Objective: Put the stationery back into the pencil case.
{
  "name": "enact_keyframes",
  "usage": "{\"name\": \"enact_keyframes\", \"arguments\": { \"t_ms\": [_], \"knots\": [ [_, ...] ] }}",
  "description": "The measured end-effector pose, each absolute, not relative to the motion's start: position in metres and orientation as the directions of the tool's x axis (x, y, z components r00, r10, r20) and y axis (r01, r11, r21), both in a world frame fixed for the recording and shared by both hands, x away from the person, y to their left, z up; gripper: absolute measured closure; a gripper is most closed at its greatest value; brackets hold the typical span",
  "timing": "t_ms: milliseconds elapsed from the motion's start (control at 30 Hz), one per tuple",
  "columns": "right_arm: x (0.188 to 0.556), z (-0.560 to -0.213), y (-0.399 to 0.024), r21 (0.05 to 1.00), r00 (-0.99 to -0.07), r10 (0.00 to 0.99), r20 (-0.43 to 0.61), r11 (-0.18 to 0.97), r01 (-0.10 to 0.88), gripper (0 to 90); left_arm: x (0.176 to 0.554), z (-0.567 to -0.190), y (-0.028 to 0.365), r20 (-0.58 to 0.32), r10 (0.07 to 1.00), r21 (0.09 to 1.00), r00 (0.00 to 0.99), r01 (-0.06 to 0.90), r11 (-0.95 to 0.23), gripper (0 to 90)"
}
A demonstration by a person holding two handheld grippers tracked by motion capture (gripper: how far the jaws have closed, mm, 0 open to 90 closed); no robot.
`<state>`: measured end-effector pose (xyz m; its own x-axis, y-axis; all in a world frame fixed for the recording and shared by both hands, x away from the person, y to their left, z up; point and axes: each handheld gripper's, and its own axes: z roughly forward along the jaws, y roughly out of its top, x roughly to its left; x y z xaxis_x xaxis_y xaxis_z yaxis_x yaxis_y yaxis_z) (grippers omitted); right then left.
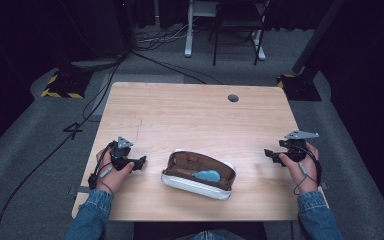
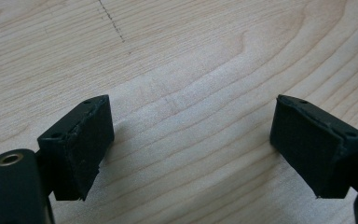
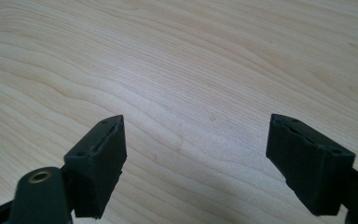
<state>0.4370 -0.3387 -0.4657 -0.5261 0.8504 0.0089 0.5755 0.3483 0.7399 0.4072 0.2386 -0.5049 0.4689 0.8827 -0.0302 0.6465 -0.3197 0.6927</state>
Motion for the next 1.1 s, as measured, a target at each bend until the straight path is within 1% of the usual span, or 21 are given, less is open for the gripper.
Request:
{"name": "enact_keyframes", "arguments": {
  "t_ms": [500, 567, 667, 800, 1100],
  "knots": [
    [0.443, -0.499, -0.343, 0.726, -0.513, 0.858, 0.015, 0.344, 0.596, 19.1, 0.407, -0.505, 0.239, -0.030, 0.883, 0.693, 0.469, 0.646, -0.320, 13.7],
    [0.444, -0.502, -0.343, 0.731, -0.508, 0.861, 0.011, 0.340, 0.592, 17.6, 0.407, -0.505, 0.239, -0.030, 0.883, 0.693, 0.469, 0.646, -0.320, 13.7],
    [0.444, -0.504, -0.344, 0.742, -0.495, 0.869, 0.017, 0.321, 0.589, 16.8, 0.407, -0.505, 0.238, -0.030, 0.884, 0.693, 0.467, 0.647, -0.318, 13.7],
    [0.444, -0.504, -0.343, 0.737, -0.496, 0.868, -0.004, 0.338, 0.586, 15.6, 0.407, -0.505, 0.238, -0.030, 0.884, 0.694, 0.467, 0.646, -0.317, 13.7],
    [0.444, -0.504, -0.342, 0.735, -0.490, 0.872, -0.005, 0.335, 0.590, 14.0, 0.407, -0.505, 0.238, -0.030, 0.884, 0.694, 0.467, 0.646, -0.318, 13.7]
  ]
}}
